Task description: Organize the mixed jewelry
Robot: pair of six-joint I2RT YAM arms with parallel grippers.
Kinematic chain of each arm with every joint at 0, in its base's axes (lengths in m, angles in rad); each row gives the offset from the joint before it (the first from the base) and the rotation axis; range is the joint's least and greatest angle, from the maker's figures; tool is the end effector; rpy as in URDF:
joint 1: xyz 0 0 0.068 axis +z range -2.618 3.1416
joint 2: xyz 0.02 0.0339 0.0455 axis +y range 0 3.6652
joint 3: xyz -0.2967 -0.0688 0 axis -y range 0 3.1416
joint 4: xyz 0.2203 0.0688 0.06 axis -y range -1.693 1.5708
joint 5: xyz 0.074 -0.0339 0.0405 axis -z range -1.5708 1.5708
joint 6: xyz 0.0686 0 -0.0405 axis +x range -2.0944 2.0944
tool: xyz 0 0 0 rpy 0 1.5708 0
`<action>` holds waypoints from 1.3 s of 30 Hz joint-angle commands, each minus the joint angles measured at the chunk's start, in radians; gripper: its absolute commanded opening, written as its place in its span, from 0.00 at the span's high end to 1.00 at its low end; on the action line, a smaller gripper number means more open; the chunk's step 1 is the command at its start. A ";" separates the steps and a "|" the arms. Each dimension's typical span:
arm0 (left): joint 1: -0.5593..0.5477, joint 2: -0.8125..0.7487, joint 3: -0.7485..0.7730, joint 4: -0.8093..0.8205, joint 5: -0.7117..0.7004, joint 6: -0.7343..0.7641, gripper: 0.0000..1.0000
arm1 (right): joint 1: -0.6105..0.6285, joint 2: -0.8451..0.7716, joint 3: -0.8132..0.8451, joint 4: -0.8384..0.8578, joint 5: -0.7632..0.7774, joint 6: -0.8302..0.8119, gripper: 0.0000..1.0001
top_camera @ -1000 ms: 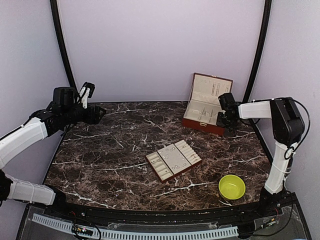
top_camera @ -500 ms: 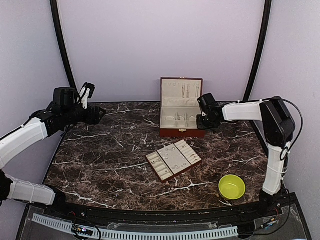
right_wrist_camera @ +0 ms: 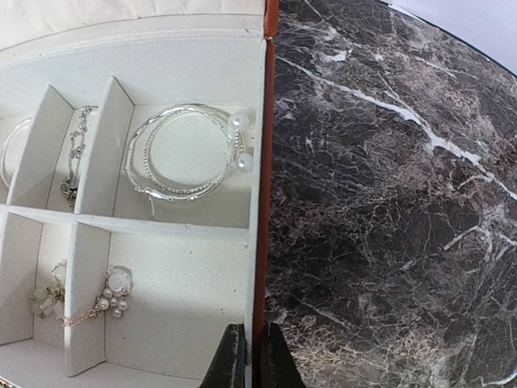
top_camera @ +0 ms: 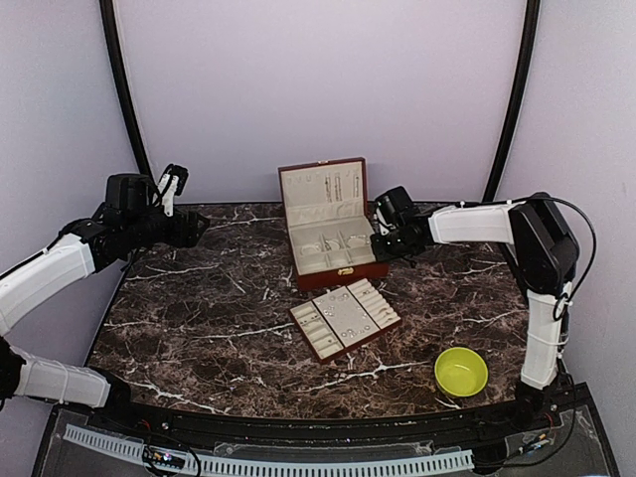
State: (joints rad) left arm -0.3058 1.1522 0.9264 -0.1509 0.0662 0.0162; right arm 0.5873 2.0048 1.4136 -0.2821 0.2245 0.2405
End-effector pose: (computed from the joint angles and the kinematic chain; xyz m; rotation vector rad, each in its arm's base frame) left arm 0.2466 -0.0826 0.3413 0.3568 1.9224 -0.2558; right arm 0.3844 0.2375 0.2017 -0.3192 2.3961 0.1039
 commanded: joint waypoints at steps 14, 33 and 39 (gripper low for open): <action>0.004 -0.013 -0.018 0.019 -0.011 0.020 0.26 | 0.083 -0.143 -0.177 -0.038 -0.011 0.025 1.00; 0.004 0.015 -0.026 0.025 0.022 0.015 0.26 | 0.192 -0.248 -0.335 -0.159 0.062 0.412 1.00; 0.004 0.018 -0.041 0.044 0.043 0.027 0.26 | 0.192 -0.272 -0.333 -0.150 0.088 0.412 0.85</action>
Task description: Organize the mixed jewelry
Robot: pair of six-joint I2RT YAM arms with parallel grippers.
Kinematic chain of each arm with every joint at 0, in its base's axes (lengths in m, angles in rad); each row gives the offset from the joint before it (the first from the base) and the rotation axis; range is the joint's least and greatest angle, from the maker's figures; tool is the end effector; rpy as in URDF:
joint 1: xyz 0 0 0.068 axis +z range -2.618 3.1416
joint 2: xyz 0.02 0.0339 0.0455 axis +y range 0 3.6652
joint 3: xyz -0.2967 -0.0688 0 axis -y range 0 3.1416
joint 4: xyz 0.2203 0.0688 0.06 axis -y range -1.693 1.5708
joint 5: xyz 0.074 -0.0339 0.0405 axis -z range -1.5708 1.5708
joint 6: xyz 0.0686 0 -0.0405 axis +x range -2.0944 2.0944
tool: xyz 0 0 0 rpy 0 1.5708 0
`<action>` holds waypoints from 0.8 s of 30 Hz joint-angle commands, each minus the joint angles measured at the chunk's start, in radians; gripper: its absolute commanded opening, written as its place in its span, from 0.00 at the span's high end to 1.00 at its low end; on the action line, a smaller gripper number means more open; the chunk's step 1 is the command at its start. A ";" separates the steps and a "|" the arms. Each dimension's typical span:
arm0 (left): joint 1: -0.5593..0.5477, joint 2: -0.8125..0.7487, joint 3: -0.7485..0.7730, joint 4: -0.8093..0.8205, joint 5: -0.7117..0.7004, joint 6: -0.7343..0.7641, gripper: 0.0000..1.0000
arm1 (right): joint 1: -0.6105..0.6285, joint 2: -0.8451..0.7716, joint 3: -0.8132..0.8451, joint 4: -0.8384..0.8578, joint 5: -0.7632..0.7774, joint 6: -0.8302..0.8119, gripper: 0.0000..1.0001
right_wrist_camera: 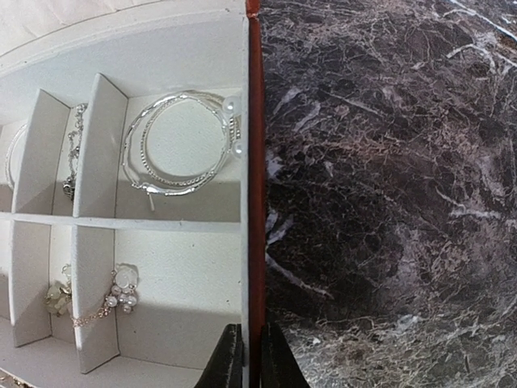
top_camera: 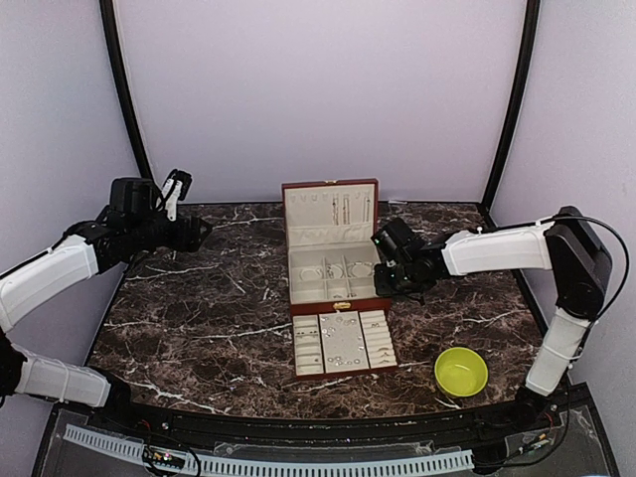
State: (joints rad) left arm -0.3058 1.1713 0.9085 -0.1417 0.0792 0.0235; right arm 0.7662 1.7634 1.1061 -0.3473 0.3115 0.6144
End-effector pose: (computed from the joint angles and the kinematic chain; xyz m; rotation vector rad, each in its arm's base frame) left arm 0.2499 -0.0846 0.3315 0.3761 1.9473 -0.2618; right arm 0.2758 0.2363 0.2001 -0.0760 2.5099 0.1610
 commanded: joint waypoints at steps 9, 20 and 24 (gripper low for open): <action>-0.005 0.011 -0.040 0.068 0.127 0.047 0.29 | 0.009 -0.131 -0.027 -0.063 0.069 0.007 0.64; -0.162 -0.051 -0.179 0.021 0.058 -0.279 0.37 | -0.033 -0.301 -0.121 0.114 -0.008 -0.120 0.51; -0.189 -0.142 -0.239 -0.075 -0.017 -0.404 0.35 | 0.007 -0.378 -0.177 0.272 -0.194 -0.282 0.45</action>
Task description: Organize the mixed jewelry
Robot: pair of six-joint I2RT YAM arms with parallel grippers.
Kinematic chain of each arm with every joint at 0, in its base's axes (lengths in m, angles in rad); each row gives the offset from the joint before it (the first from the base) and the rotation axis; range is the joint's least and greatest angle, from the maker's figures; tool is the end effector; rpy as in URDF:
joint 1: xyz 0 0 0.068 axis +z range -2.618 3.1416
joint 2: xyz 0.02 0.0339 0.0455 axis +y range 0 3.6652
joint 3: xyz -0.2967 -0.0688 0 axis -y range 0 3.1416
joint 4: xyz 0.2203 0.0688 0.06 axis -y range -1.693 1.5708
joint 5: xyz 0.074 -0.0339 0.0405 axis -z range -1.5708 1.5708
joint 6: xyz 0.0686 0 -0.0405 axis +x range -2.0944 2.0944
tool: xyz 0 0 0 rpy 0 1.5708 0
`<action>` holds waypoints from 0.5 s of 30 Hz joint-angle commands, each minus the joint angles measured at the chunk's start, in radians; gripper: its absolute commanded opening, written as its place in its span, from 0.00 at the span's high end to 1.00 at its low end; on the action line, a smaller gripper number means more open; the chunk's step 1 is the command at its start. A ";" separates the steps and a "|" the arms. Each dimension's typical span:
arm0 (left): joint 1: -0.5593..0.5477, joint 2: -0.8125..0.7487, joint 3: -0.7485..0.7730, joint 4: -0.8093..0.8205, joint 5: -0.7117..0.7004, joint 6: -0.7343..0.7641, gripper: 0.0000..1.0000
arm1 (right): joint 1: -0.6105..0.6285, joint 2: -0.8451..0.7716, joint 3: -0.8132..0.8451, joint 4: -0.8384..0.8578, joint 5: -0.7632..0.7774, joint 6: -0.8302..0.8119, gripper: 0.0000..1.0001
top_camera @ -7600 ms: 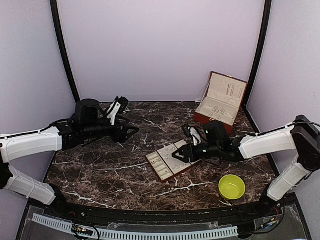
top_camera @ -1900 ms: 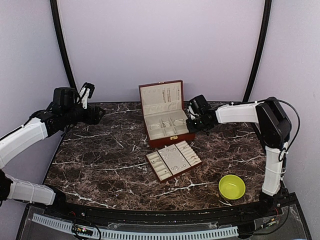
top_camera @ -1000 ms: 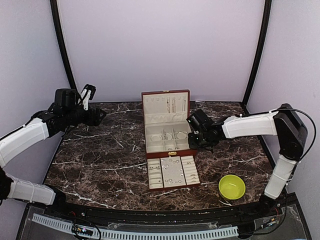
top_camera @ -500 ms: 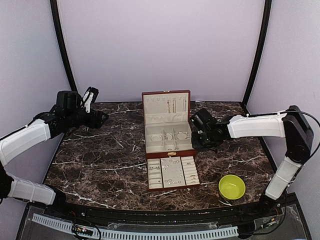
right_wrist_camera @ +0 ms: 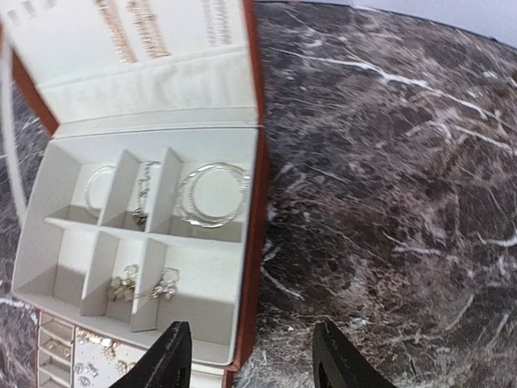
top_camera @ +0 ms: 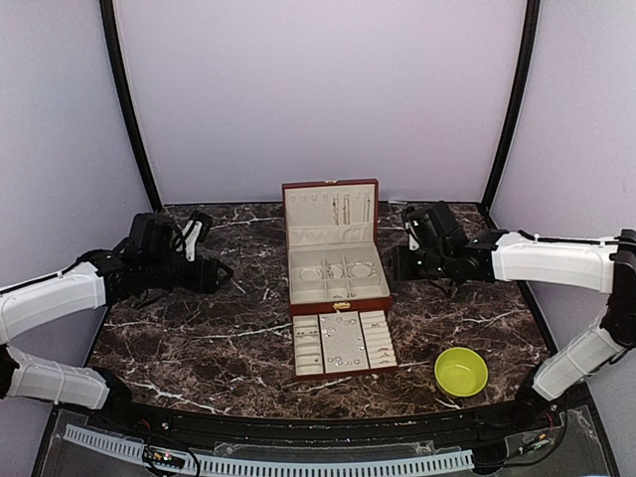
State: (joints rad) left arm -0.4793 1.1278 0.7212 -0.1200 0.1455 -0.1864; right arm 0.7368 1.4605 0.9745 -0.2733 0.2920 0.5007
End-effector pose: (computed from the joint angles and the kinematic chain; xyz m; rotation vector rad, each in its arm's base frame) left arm 0.2097 -0.1202 0.2782 0.4007 2.1020 -0.5492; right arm 0.2440 0.1947 0.2624 -0.1268 2.3054 0.2981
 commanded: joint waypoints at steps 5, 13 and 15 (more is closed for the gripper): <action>0.072 -0.116 -0.019 -0.196 -0.050 -0.189 0.25 | 0.139 -0.096 -0.055 0.329 -0.352 -0.296 0.45; 0.289 0.051 0.136 -0.099 0.151 -0.046 0.25 | 0.365 0.145 0.082 0.410 -0.492 -0.368 0.48; 0.312 0.078 0.150 -0.057 0.168 -0.028 0.25 | 0.410 0.231 0.141 0.406 -0.493 -0.389 0.49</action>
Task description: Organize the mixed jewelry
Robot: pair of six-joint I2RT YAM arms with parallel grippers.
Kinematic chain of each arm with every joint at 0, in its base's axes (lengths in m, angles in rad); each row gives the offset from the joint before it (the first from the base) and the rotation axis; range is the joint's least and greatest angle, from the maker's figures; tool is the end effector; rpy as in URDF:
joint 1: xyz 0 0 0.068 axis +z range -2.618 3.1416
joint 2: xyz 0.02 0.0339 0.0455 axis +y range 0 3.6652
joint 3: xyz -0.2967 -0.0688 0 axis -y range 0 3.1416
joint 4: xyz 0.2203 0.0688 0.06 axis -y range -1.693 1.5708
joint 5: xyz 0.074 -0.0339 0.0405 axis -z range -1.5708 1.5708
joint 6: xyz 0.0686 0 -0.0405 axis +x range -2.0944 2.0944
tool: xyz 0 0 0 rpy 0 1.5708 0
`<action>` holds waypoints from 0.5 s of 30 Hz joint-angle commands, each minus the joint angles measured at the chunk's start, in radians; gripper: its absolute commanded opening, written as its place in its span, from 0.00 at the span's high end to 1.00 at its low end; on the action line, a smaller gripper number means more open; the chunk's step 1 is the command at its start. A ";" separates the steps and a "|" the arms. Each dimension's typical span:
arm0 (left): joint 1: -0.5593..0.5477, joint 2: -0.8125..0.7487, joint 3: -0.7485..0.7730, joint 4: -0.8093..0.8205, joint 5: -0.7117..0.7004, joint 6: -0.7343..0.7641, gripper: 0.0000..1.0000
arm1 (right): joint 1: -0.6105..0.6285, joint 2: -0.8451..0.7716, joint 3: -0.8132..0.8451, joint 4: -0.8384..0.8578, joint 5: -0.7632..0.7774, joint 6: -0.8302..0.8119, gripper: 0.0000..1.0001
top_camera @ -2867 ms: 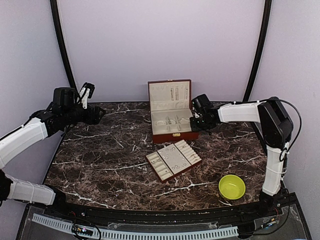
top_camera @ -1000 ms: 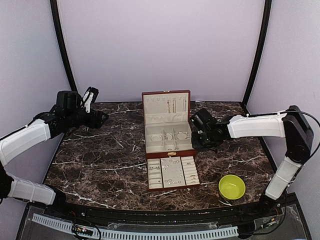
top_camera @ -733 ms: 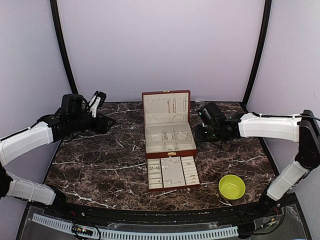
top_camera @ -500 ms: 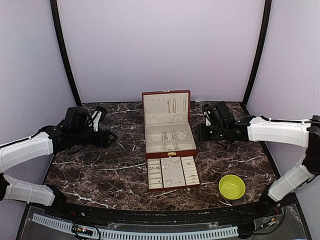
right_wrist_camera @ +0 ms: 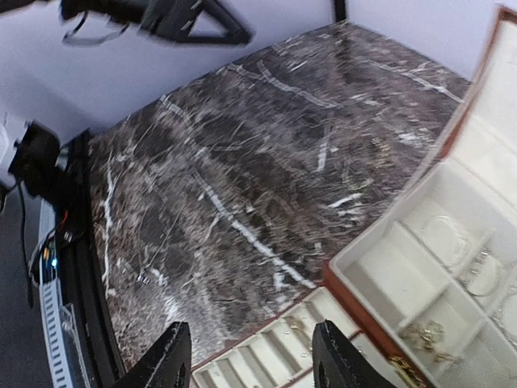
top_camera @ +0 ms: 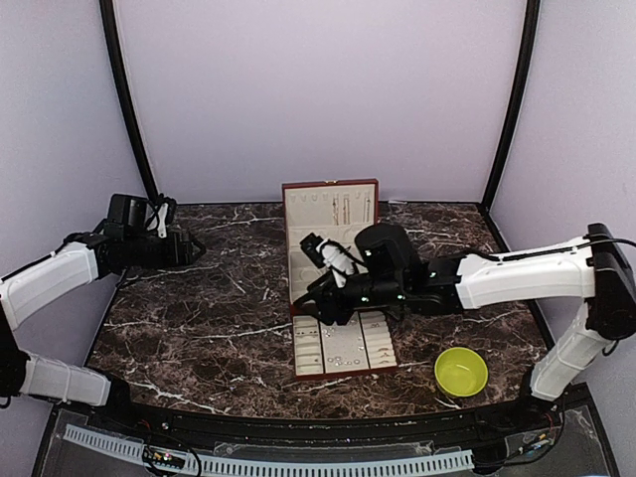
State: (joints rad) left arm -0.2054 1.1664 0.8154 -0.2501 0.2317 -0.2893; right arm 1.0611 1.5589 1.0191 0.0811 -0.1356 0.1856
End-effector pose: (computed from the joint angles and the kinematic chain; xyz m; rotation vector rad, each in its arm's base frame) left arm 0.2384 -0.0658 0.2873 0.0425 2.2026 -0.5317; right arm 0.1693 0.3219 0.2856 -0.9934 1.9086 0.8984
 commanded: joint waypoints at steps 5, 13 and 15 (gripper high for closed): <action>0.050 0.040 0.055 0.118 0.058 0.128 0.25 | 0.153 0.311 0.226 0.022 -0.071 -0.119 0.50; 0.050 -0.101 0.023 0.093 -0.013 0.169 0.24 | 0.219 0.531 0.429 -0.131 -0.066 -0.233 0.56; 0.050 -0.127 0.017 0.090 -0.032 0.173 0.24 | 0.236 0.571 0.467 -0.164 -0.057 -0.256 0.58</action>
State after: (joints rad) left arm -0.1608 1.1133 0.8494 -0.1658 0.2474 -0.1566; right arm 1.2587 2.0735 1.4120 -0.0063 -0.1982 0.0063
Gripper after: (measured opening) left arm 0.757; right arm 0.433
